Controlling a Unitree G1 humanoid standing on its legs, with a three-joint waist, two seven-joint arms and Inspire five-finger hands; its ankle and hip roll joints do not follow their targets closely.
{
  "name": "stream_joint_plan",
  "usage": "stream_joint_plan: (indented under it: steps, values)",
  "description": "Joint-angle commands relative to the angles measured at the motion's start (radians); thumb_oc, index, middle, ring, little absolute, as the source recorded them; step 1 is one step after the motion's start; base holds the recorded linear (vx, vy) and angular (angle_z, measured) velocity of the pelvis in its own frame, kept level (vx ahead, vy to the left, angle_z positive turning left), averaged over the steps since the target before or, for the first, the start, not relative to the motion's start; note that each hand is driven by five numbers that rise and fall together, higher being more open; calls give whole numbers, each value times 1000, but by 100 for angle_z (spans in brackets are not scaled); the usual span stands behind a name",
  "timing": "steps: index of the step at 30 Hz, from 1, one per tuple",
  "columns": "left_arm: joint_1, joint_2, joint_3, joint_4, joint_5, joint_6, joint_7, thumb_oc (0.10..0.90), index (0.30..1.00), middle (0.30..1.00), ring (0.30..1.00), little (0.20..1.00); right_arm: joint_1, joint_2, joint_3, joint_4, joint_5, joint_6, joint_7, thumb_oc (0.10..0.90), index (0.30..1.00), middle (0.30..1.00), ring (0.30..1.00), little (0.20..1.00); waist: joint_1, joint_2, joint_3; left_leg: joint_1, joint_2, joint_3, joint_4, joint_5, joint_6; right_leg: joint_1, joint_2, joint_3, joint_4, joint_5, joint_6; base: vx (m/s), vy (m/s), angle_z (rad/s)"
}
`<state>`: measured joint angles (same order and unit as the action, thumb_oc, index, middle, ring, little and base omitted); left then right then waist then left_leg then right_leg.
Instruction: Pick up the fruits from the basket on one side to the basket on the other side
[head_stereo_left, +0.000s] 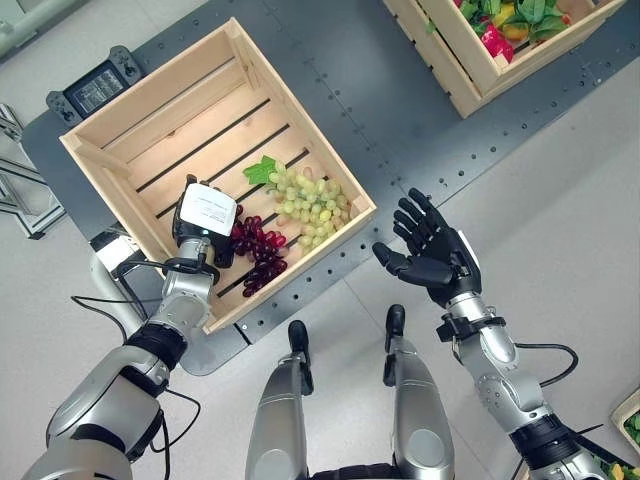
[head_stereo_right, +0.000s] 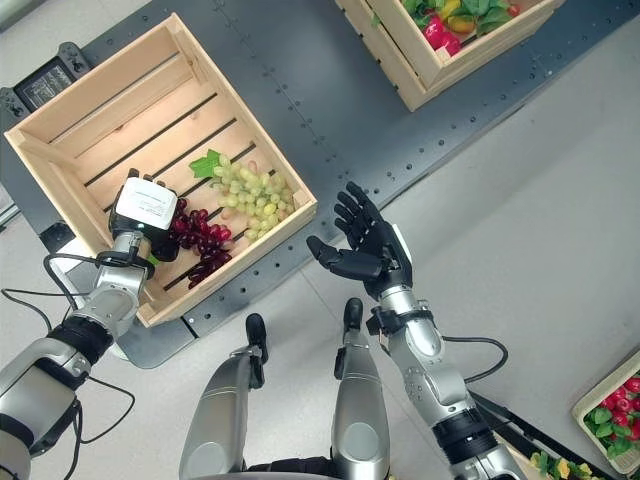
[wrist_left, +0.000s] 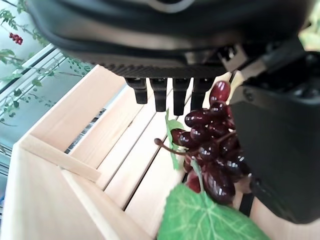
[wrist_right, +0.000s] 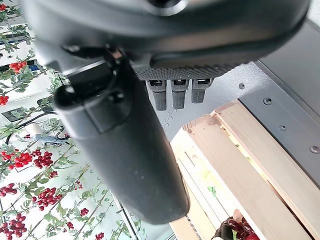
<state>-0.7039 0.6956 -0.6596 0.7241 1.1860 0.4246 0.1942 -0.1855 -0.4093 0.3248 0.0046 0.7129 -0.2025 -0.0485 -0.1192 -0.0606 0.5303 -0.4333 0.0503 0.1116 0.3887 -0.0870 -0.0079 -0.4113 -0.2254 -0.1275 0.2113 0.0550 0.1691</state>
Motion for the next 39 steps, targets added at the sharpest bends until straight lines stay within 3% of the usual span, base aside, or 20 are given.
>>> stream_joint_plan:
  steps: [1, 5, 6, 7, 8, 13, 22, 30, 34, 39]
  values:
    - [-83, 2, 34, 62, 79, 107, -3, 800, 900, 900, 900, 900, -42, -6, -22, -111, -31, -66, 0, 800, 900, 900, 900, 900, 6, 8, -10, 65, -17, 40, -84, -12, -11, -83, 26, 46, 78, 17, 39, 1, -37, 0]
    - [-112, -6, 20, 92, 92, 119, -44, 800, 900, 900, 900, 900, -68, 6, -13, -117, -39, -70, -20, 800, 900, 900, 900, 900, 6, 3, -10, 61, -16, 48, -105, -3, -13, -90, 31, 36, 60, 22, 40, -29, -38, -1]
    - [-112, -7, 19, 93, 91, 120, -47, 734, 801, 801, 801, 801, -68, 6, -12, -117, -39, -69, -21, 800, 900, 900, 900, 900, 6, 3, -10, 60, -16, 48, -104, -3, -13, -91, 31, 36, 61, 21, 40, 0, 0, 0]
    - [-111, -14, 14, 99, 81, 130, -46, 547, 521, 521, 521, 521, -71, 10, -8, -113, -42, -69, -26, 800, 900, 900, 900, 900, 6, 3, -10, 60, -16, 47, -103, -4, -12, -91, 32, 34, 65, 19, 40, -1, -10, -4]
    - [-108, -21, 14, 100, 74, 140, -48, 400, 300, 300, 300, 300, -70, 12, -8, -114, -43, -65, -27, 800, 900, 900, 900, 900, 5, 1, -10, 63, -17, 46, -104, -5, -11, -89, 33, 32, 65, 18, 38, -1, -10, -3]
    - [-115, -35, 26, 124, 56, 161, -26, 400, 300, 300, 300, 300, -71, 23, -13, -104, -48, -76, -14, 800, 900, 900, 900, 900, 6, 0, -10, 72, -17, 47, -116, 0, -10, -82, 37, 30, 59, 18, 37, 0, 0, 0]
    - [-107, -11, 68, 128, -13, 110, 128, 400, 300, 300, 300, 300, -62, 23, -30, -113, -45, -84, 31, 800, 900, 900, 900, 900, 7, 9, -16, 133, -20, 50, -159, 7, -8, -38, 39, 15, 53, 8, 32, 0, 0, 0]
    - [7, 79, 164, 19, -39, 7, 246, 400, 300, 300, 300, 300, -5, 19, -72, -141, -37, -71, 64, 800, 900, 900, 900, 900, 20, 46, -99, 237, -29, 42, -243, 10, -11, 52, 19, -7, 15, -8, 29, 39, -10, -2]
    - [133, 140, 258, -146, -28, -55, 275, 400, 300, 300, 300, 300, 55, 14, -103, -173, -31, -61, 83, 800, 900, 900, 900, 900, 38, 66, -166, 328, -30, 35, -347, 29, -16, 146, 13, -24, -59, -7, 33, 100, -38, 3]
    - [249, 175, 346, -313, -23, -99, 281, 400, 300, 300, 300, 300, 96, 19, -124, -181, -16, -47, 104, 800, 900, 900, 900, 900, 59, 72, -233, 407, -29, 17, -448, 61, -26, 251, 17, -47, -136, -8, 36, 105, -52, 6]
